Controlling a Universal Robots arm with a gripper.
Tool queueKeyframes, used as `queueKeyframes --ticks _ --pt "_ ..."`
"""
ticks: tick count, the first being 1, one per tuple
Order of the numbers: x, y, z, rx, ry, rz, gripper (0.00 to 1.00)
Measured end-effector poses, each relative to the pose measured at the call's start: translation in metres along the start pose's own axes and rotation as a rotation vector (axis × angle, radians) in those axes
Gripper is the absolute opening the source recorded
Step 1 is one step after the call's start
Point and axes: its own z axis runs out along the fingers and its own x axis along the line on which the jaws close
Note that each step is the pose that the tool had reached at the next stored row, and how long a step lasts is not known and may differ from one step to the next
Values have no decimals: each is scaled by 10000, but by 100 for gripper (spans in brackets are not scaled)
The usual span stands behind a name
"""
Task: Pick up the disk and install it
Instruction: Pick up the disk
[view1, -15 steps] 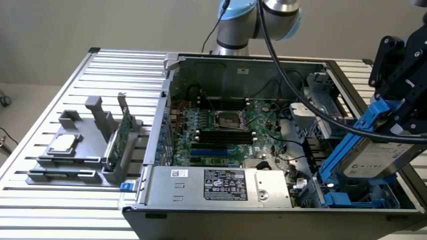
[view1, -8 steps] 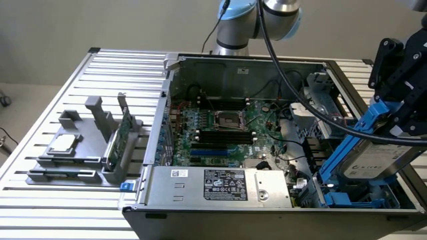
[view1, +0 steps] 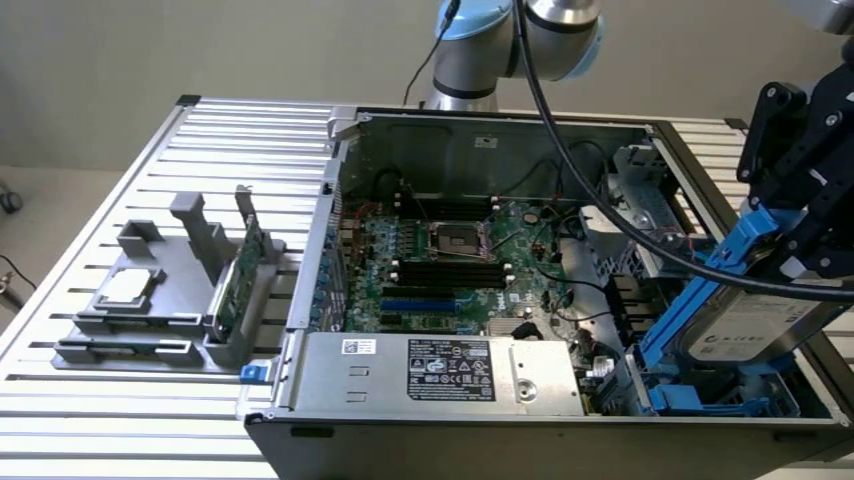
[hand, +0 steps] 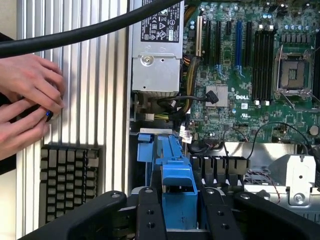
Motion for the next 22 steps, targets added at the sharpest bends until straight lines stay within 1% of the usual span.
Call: queueKeyframes --ticks 15,18,22 --pt "27 -3 56 5 -2 0 33" --pt "27 -3 66 5 -17 0 33" --pt "26 -4 74 7 -64 11 33"
